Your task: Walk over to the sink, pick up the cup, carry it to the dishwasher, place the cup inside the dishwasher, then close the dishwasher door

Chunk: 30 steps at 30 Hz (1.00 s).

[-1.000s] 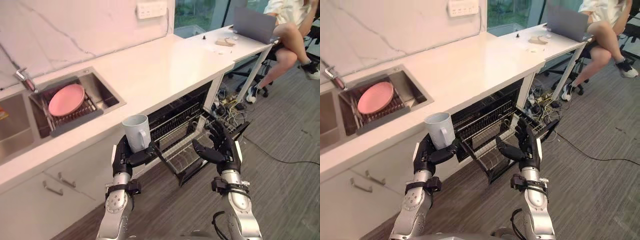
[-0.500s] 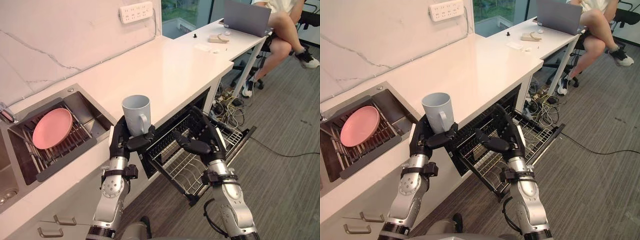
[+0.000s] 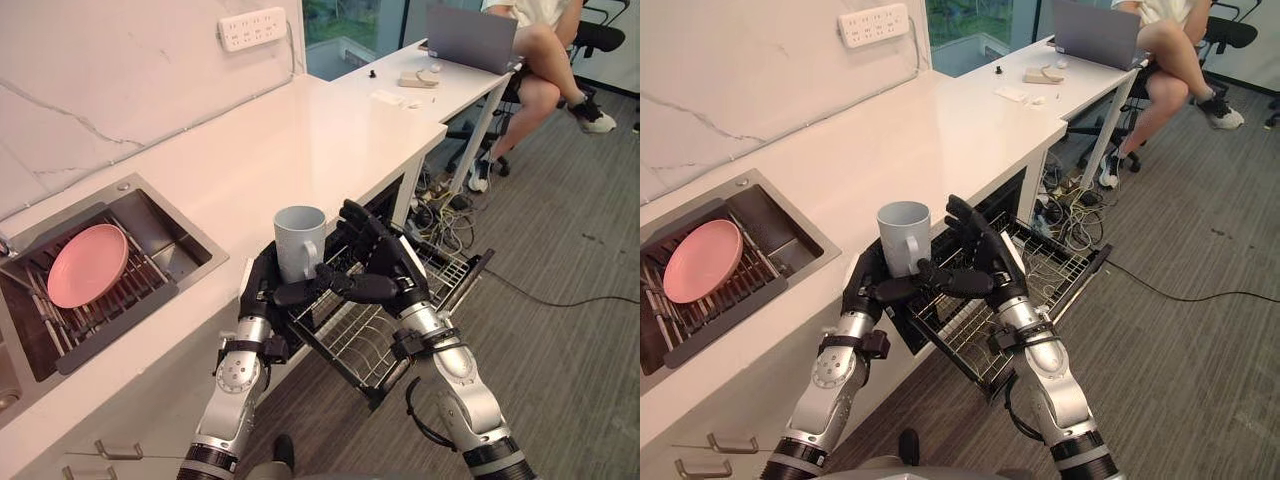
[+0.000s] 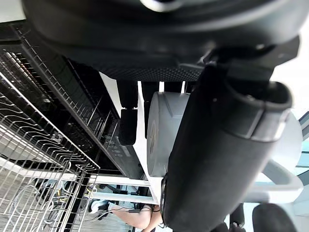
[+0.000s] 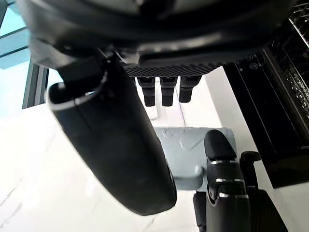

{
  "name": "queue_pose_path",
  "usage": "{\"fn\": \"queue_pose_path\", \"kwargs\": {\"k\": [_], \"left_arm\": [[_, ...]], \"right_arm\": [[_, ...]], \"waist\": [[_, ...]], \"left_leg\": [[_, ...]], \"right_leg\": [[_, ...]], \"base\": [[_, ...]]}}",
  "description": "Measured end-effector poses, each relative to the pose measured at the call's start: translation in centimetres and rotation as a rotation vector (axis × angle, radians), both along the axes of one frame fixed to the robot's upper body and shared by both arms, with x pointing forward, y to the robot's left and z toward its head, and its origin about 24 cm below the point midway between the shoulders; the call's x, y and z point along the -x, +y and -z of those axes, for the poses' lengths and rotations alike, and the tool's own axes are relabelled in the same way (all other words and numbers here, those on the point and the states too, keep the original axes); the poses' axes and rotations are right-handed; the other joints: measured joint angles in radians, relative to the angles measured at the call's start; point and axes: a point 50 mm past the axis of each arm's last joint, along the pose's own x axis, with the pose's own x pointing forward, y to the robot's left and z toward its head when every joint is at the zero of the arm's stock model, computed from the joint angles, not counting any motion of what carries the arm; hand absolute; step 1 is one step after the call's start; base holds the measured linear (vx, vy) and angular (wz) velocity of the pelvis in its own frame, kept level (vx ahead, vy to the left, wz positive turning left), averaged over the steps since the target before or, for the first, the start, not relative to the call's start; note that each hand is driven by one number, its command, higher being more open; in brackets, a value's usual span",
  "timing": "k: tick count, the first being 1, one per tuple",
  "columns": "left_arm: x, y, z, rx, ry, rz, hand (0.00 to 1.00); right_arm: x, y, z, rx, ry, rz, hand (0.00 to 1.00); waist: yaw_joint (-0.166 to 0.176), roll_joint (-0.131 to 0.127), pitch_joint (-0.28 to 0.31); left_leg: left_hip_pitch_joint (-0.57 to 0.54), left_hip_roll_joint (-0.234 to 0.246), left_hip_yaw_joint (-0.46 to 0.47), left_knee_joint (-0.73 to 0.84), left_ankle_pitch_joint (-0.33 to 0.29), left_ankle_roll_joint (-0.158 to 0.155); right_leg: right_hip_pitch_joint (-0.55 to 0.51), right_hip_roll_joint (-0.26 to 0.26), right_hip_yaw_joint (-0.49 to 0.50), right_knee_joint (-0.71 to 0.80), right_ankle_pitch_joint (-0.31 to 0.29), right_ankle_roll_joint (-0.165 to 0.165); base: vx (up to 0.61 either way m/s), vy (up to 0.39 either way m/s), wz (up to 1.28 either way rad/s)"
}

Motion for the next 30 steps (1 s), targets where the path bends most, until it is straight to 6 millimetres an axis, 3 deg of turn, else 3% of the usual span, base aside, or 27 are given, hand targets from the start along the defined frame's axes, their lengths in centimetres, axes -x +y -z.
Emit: {"fn": "queue_pose_path", "kwargs": {"k": [11,15,25,26,30], "left_arm": [[-0.1,-0.5,0.6,-0.008,0.028,0.028,0.3],[0.0,-1.7,0.2,-0.015,0.007,0.079,0.3],[0.0,-2.1,-0.7,-0.097,-0.042,0.074,0.3],[0.1,-2.1,-0.6,-0.106,-0.038,0.076,0.3],[0.0,-2.1,-0.5,-0.154,-0.028,0.087,0.3]], "right_arm": [[-0.3,0.9,0.1,0.036,-0.005,-0.046,0.9],[-0.5,1.0,0.3,0.045,0.003,-0.012,0.9],[-1.0,1.6,0.8,0.041,0.035,0.066,0.9],[-1.0,1.6,0.9,0.045,0.038,0.068,0.3],[-1.0,1.8,1.3,0.048,0.063,0.076,0.3]], "waist": [[-0.003,0.007,0.001],[-0.002,0.014,-0.003],[0.008,0.013,-0.005],[0.01,0.013,-0.005],[0.013,0.012,-0.006]], "left_leg": [[-0.033,-0.01,-0.04,-0.023,0.046,0.009],[-0.056,-0.002,-0.057,-0.022,0.068,0.001],[-0.069,-0.001,-0.067,-0.021,0.082,-0.005],[-0.071,0.002,-0.068,-0.022,0.082,-0.005],[-0.075,0.009,-0.068,-0.021,0.081,-0.005]], "right_leg": [[-0.018,-0.001,-0.022,-0.042,-0.013,-0.008],[-0.035,0.009,-0.035,-0.038,-0.01,-0.008],[-0.042,0.011,-0.037,-0.036,-0.005,-0.003],[-0.043,0.014,-0.037,-0.036,-0.005,-0.003],[-0.048,0.02,-0.036,-0.036,-0.003,-0.005]], "base": [[-0.11,-0.005,0.01],[-0.07,-0.021,0.09],[-0.01,-0.005,0.02],[-0.03,-0.01,0.03],[-0.01,-0.004,0.0]]}}
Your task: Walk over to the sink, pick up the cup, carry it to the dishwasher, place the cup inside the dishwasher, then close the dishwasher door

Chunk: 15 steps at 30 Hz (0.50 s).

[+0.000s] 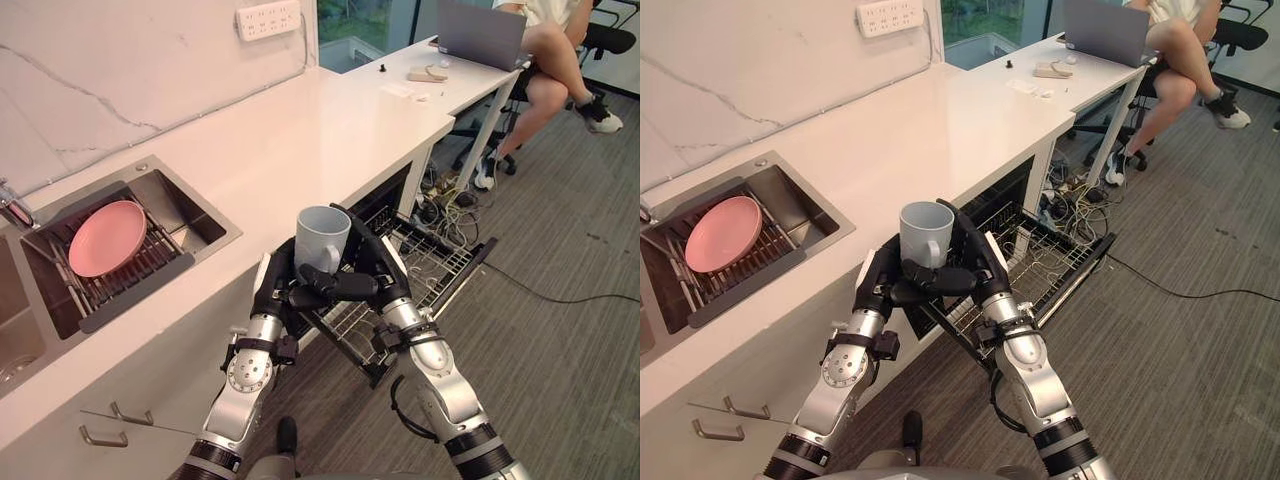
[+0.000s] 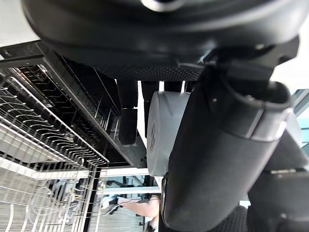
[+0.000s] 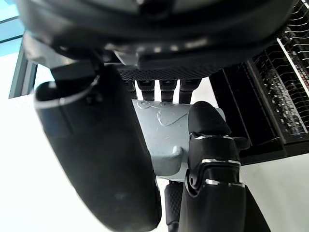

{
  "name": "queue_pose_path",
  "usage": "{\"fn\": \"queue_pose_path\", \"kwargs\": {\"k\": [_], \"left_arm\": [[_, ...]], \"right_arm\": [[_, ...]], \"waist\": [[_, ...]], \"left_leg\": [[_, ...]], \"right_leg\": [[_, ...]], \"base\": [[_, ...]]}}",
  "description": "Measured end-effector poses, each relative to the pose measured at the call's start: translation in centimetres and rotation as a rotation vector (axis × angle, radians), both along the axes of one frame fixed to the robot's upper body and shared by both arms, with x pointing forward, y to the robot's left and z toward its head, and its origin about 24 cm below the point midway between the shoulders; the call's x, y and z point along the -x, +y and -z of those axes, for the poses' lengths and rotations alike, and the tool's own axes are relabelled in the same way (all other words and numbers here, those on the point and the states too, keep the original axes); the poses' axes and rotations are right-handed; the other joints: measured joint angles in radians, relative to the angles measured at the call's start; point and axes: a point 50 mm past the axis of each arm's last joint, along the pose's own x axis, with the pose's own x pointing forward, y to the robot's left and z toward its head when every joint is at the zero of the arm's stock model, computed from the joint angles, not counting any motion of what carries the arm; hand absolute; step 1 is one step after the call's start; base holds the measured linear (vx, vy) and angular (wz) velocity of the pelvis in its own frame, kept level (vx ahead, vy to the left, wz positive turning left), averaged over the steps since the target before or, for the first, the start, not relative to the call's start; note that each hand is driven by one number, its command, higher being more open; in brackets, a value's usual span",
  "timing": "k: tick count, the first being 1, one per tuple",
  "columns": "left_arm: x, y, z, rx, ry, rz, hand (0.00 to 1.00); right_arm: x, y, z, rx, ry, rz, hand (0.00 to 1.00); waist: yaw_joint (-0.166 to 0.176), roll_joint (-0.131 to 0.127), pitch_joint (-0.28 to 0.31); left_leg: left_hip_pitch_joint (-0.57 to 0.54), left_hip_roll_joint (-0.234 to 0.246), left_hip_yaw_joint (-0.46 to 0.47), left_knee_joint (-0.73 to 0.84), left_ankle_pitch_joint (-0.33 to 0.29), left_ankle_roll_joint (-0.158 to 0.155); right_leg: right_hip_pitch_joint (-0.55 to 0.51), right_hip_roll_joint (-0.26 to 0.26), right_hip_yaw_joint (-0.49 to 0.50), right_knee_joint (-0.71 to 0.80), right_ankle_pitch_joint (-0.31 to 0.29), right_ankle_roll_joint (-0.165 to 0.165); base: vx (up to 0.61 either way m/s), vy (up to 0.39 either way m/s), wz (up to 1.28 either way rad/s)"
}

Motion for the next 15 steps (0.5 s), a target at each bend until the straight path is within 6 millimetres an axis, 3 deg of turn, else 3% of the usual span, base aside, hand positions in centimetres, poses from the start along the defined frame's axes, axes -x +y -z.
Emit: {"fn": "queue_pose_path", "kwargs": {"k": [10,11,15], "left_arm": [[-0.4,0.3,-0.1,-0.097,-0.019,0.005,0.3],[-0.3,0.1,-0.1,-0.093,-0.02,0.0,0.9],[0.0,0.0,-0.2,-0.076,-0.027,-0.022,0.9]], "right_arm": [[-0.3,-0.9,0.4,-0.013,0.044,0.059,0.3],[-0.4,-1.0,0.4,-0.012,0.043,0.064,0.3],[-0.4,-1.2,0.2,-0.019,0.038,0.067,0.3]], "waist": [[0.001,-0.007,-0.006],[0.001,-0.009,-0.008],[-0.001,-0.011,-0.011]], "left_leg": [[-0.002,0.003,0.01,0.004,0.0,-0.001],[-0.002,0.003,0.01,0.004,0.0,-0.002],[-0.002,0.003,0.009,-0.001,0.001,-0.002]], "right_leg": [[-0.009,0.002,0.012,0.004,0.003,-0.002],[-0.009,0.002,0.012,0.005,0.003,-0.002],[-0.011,0.002,0.009,0.005,0.003,-0.002]], "base": [[-0.01,-0.005,-0.02],[-0.03,-0.009,-0.03],[0.0,0.0,0.0]]}}
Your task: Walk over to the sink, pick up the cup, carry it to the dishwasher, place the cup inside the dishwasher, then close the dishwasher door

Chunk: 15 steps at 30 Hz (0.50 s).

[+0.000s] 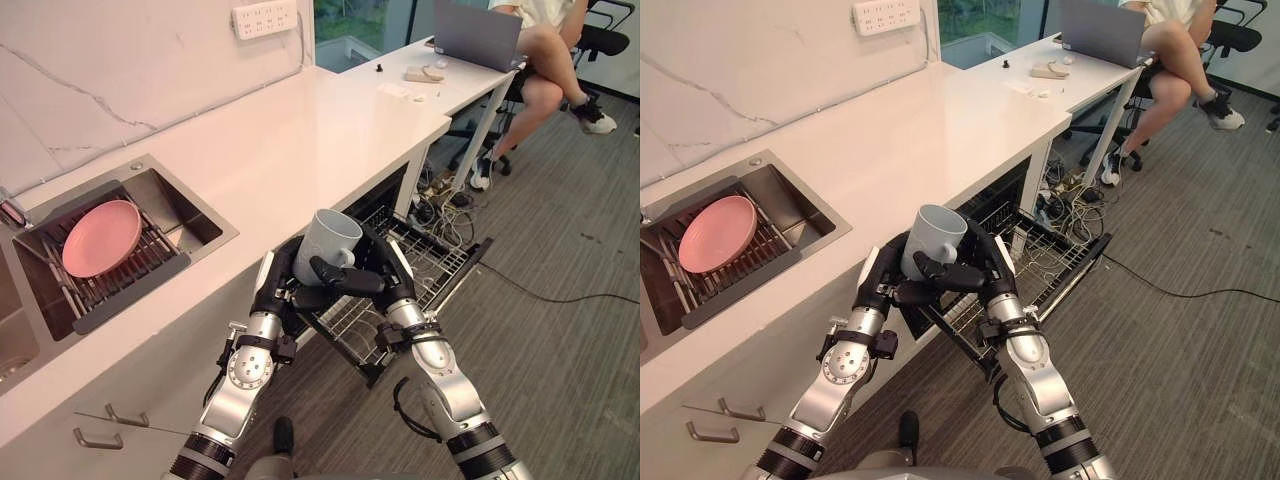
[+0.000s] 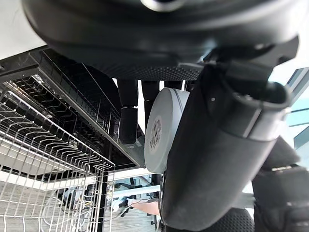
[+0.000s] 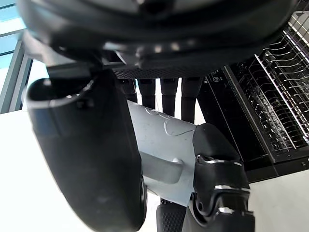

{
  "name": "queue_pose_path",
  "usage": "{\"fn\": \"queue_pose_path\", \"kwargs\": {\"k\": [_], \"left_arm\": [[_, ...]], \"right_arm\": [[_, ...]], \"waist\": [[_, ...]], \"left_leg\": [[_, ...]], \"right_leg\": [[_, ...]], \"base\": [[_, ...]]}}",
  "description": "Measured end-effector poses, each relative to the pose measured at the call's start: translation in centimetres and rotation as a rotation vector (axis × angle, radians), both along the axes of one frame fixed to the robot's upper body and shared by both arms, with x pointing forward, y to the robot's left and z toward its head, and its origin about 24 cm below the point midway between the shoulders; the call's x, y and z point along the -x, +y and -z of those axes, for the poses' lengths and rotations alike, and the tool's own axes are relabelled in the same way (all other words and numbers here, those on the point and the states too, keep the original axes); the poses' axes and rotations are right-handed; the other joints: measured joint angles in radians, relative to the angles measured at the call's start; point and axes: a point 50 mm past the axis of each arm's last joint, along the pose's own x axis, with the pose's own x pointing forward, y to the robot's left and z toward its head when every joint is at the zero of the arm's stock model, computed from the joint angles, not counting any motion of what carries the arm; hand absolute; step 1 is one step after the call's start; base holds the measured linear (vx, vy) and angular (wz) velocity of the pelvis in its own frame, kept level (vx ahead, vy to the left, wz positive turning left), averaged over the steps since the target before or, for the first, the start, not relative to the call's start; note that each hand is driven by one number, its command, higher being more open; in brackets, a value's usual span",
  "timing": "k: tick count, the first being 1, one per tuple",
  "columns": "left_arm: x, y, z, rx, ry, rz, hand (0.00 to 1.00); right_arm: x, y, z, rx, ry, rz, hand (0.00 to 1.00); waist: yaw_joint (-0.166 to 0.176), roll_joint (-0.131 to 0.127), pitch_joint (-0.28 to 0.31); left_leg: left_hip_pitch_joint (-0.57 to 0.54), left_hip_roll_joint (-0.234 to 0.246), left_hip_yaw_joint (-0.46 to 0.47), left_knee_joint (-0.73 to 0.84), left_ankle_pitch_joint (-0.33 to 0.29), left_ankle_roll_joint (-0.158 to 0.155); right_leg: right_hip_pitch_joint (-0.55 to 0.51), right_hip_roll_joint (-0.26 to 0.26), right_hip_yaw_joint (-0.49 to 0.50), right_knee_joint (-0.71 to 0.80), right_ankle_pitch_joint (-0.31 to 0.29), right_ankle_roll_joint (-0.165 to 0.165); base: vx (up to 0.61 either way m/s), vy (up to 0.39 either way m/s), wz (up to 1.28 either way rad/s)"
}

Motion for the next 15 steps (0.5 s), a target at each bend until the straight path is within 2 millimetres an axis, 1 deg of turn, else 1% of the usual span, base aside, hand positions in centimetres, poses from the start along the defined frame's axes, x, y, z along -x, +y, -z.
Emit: {"fn": "queue_pose_path", "kwargs": {"k": [4,5,6,7,8,10,11,12,15], "left_arm": [[1.4,-0.4,-1.3,0.079,-0.058,-0.046,0.9],[1.7,-0.5,-1.6,0.102,-0.075,-0.055,0.9],[1.9,-0.3,-1.7,0.115,-0.083,-0.072,0.9],[1.9,-0.1,-1.6,0.119,-0.083,-0.087,0.9],[2.0,0.4,-1.5,0.119,-0.079,-0.118,0.9],[2.5,2.2,-0.8,0.115,-0.055,-0.211,0.9],[2.7,2.5,-0.6,0.112,-0.048,-0.229,0.9],[3.0,3.3,-0.3,0.107,-0.033,-0.262,0.9],[3.6,3.4,0.0,0.122,-0.013,-0.257,0.9]], "right_arm": [[0.9,0.0,-1.3,-0.045,-0.054,0.038,0.3],[0.9,-0.4,-1.9,-0.076,-0.077,0.082,0.3],[0.7,-1.4,-2.4,-0.101,-0.103,0.169,0.3],[0.6,-2.0,-2.7,-0.11,-0.115,0.218,0.3],[0.6,-3.1,-2.9,-0.118,-0.134,0.288,0.3],[0.8,-6.0,-3.1,-0.114,-0.157,0.456,0.3],[0.9,-6.6,-3.1,-0.102,-0.159,0.49,0.3],[1.3,-7.9,-2.9,-0.059,-0.16,0.558,0.3],[2.1,-8.5,-2.5,-0.024,-0.149,0.588,0.3]], "waist": [[0.0,0.0,0.0],[0.0,0.001,0.0],[0.001,0.001,-0.001],[0.001,0.001,-0.001],[0.001,0.001,-0.001],[-0.002,0.001,-0.001],[-0.003,0.001,-0.001],[-0.003,0.002,-0.002],[-0.002,0.002,-0.005]], "left_leg": [[0.0,-0.001,-0.001,0.001,0.0,0.0],[0.0,0.0,-0.004,0.001,0.0,-0.001],[0.0,-0.001,-0.007,0.0,0.0,-0.001],[0.0,-0.001,-0.008,0.0,0.0,-0.001],[0.0,-0.001,-0.01,0.0,0.0,-0.001],[0.0,-0.002,-0.01,-0.001,-0.001,-0.002],[0.0,-0.002,-0.01,-0.001,-0.001,-0.002],[-0.001,-0.002,-0.01,0.0,-0.001,-0.002],[-0.004,-0.002,-0.01,0.0,-0.001,-0.002]], "right_leg": [[0.001,0.0,-0.003,0.0,0.0,0.0],[0.003,0.001,-0.006,0.0,0.0,0.0],[0.005,0.001,-0.01,-0.001,0.0,0.0],[0.006,0.001,-0.012,-0.001,0.0,0.0],[0.007,0.001,-0.014,-0.001,0.0,0.0],[0.007,0.001,-0.014,-0.002,0.0,0.0],[0.007,0.001,-0.014,-0.002,0.0,0.0],[0.007,0.0,-0.014,-0.004,0.0,0.0],[0.006,0.001,-0.016,-0.008,0.0,0.0]], "base": [[0.0,0.0,0.01],[0.0,0.0,0.06],[0.0,0.0,0.08],[0.0,0.0,0.07],[0.0,0.0,0.05],[0.0,0.0,0.0],[0.0,0.0,0.0],[0.0,0.0,0.0],[0.0,0.0,0.0]]}}
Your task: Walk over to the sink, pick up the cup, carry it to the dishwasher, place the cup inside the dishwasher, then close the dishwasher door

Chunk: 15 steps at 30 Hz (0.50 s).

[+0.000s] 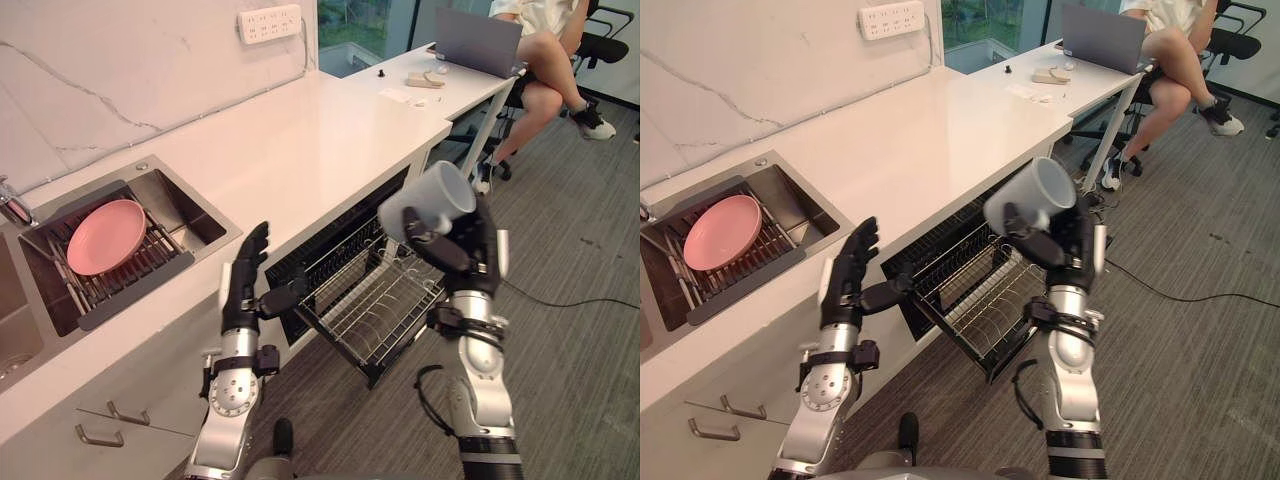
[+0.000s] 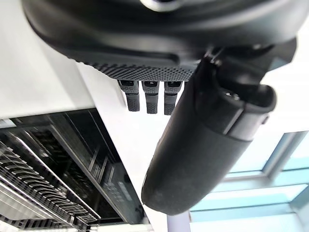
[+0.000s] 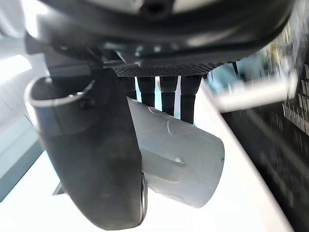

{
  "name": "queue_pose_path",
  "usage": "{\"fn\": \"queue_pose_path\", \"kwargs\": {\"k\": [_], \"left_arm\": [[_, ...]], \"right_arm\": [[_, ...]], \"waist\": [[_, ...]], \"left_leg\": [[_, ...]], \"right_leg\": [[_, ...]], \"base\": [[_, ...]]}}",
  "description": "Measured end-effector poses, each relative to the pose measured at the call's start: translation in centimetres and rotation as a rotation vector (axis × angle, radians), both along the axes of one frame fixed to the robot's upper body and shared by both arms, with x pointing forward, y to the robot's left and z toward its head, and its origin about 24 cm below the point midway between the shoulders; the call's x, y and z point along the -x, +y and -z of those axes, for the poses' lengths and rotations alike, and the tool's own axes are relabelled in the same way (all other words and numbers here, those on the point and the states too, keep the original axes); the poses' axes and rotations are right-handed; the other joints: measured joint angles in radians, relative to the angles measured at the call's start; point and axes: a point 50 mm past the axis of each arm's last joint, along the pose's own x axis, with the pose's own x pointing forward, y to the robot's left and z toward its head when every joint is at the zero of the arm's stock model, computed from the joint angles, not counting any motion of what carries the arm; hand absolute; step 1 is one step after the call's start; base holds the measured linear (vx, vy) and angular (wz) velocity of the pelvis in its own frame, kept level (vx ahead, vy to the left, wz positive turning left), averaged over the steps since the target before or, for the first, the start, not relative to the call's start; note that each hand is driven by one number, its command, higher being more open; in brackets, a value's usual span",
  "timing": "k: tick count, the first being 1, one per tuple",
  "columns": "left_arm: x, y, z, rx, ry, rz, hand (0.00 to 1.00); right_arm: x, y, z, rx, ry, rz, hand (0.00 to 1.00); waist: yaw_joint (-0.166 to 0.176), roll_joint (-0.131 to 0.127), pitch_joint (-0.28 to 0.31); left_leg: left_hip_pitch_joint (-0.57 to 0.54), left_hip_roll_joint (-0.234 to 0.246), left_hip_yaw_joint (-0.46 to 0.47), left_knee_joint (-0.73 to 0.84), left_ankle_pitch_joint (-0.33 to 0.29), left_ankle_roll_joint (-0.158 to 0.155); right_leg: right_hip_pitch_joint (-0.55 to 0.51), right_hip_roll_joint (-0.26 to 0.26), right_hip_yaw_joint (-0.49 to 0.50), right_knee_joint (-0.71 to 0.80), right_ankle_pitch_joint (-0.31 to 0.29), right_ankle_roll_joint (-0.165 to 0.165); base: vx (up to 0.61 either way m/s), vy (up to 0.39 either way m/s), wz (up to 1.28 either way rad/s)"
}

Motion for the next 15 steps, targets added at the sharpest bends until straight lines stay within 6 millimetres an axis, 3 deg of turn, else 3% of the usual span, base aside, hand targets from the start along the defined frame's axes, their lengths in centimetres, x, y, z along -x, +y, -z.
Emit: {"fn": "queue_pose_path", "kwargs": {"k": [7,15], "left_arm": [[0.9,-2.0,1.1,0.096,0.059,0.172,0.9],[3.7,-0.2,7.0,0.073,0.343,0.192,0.9]], "right_arm": [[0.7,0.3,1.9,0.109,0.094,-0.052,0.3],[1.7,-3.0,9.3,0.23,0.5,-0.054,0.3]], "waist": [[0.0,0.002,-0.01],[0.013,0.003,-0.017]], "left_leg": [[-0.013,-0.003,-0.002,0.0,0.0,0.0],[-0.066,-0.003,-0.033,0.0,0.004,0.002]], "right_leg": [[-0.008,-0.002,-0.003,-0.006,0.001,0.001],[-0.042,0.005,-0.029,-0.004,0.001,0.001]], "base": [[0.0,0.0,0.0],[-0.01,-0.008,0.11]]}}
